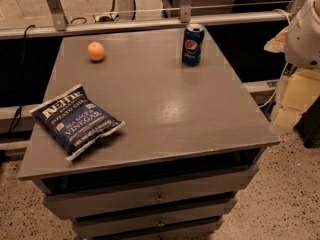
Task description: Move orange near blue chip bag
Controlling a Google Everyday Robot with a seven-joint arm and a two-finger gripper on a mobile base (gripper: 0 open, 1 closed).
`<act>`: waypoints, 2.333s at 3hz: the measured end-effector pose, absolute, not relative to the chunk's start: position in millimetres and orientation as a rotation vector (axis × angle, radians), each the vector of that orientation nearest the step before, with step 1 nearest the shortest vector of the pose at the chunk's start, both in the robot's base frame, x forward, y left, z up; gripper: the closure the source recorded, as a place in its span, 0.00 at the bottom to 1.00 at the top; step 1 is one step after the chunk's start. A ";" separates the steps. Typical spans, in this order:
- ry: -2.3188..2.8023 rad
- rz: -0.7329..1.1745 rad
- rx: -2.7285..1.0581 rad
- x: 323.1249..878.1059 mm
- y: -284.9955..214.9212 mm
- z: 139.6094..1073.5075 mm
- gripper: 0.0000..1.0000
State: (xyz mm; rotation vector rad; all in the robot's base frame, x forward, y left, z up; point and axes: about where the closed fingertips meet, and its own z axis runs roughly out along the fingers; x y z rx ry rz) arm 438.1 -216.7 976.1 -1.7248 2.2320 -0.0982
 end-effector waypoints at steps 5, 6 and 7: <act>1.844 0.269 -1.738 559.7 -59.5 967.8 0.00; 1.799 0.355 -1.679 584.1 -27.8 954.7 0.00; 1.736 0.431 -1.599 631.3 19.4 942.5 0.00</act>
Offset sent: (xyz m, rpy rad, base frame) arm 0.0559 0.0580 -0.0158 0.2067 0.0052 0.1112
